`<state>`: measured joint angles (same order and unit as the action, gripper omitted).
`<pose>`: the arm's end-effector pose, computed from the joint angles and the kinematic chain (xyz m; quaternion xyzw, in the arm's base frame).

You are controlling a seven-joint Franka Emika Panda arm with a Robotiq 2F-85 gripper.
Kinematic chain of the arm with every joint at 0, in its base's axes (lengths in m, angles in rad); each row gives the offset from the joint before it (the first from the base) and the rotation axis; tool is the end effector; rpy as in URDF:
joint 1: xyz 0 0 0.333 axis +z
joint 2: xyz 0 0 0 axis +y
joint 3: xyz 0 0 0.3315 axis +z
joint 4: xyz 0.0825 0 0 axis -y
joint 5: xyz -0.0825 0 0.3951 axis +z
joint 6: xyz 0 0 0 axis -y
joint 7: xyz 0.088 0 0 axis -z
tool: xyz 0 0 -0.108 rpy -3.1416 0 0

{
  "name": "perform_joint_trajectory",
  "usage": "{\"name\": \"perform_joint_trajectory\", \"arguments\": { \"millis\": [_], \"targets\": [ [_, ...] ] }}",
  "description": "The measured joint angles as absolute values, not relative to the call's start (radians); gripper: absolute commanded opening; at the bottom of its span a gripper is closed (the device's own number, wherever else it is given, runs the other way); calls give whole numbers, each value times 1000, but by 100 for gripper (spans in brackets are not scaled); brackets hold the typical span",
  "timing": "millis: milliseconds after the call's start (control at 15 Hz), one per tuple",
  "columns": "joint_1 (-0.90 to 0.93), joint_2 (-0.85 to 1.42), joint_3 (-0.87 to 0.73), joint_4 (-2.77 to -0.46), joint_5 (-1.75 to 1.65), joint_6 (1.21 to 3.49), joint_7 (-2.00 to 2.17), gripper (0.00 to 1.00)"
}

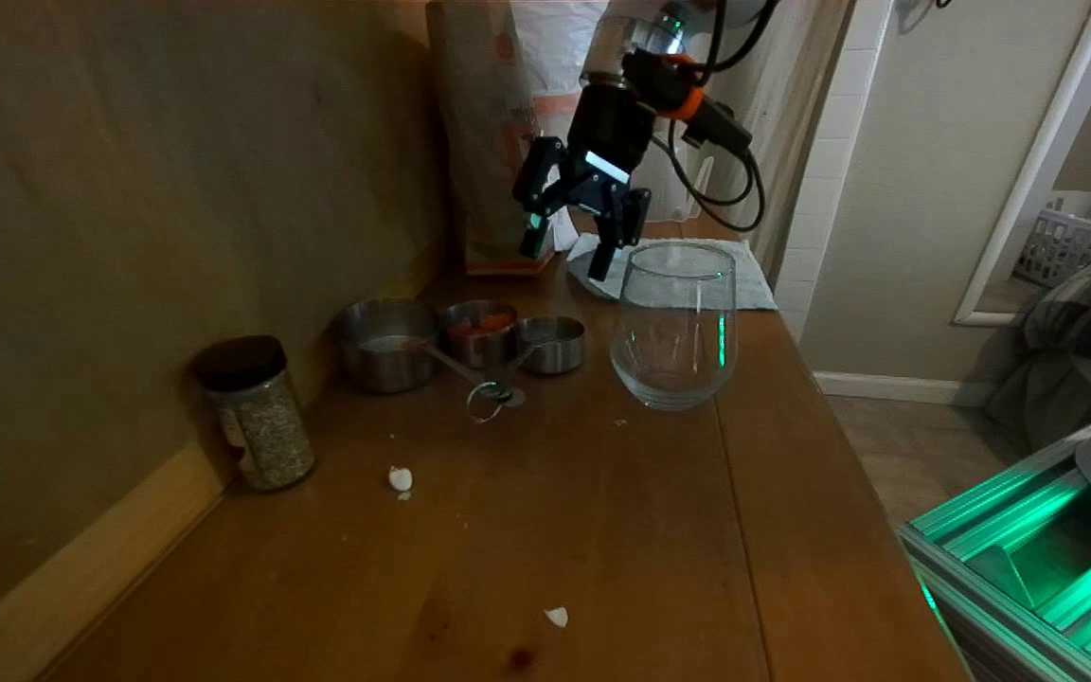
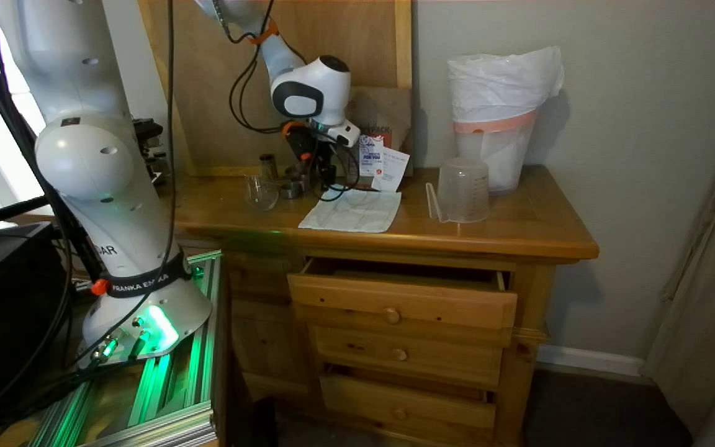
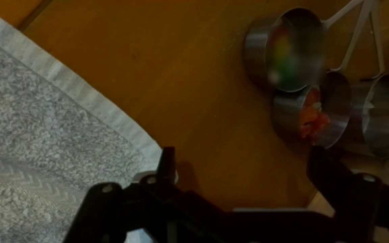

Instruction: Unfold the towel then lay it out on the counter.

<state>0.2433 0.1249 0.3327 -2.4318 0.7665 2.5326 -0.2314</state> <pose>0.4168 0.2643 0.2592 -0.9700 -0.0778 0.0533 0.2243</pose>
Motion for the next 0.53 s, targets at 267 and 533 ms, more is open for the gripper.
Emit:
{"name": "perform_joint_trajectory", "arguments": {
  "millis": [267,533],
  "targets": [
    [253,125,341,-2432,766,2532,-265,100],
    [254,117,338,-2432,759,2550,-286,100]
  ]
}}
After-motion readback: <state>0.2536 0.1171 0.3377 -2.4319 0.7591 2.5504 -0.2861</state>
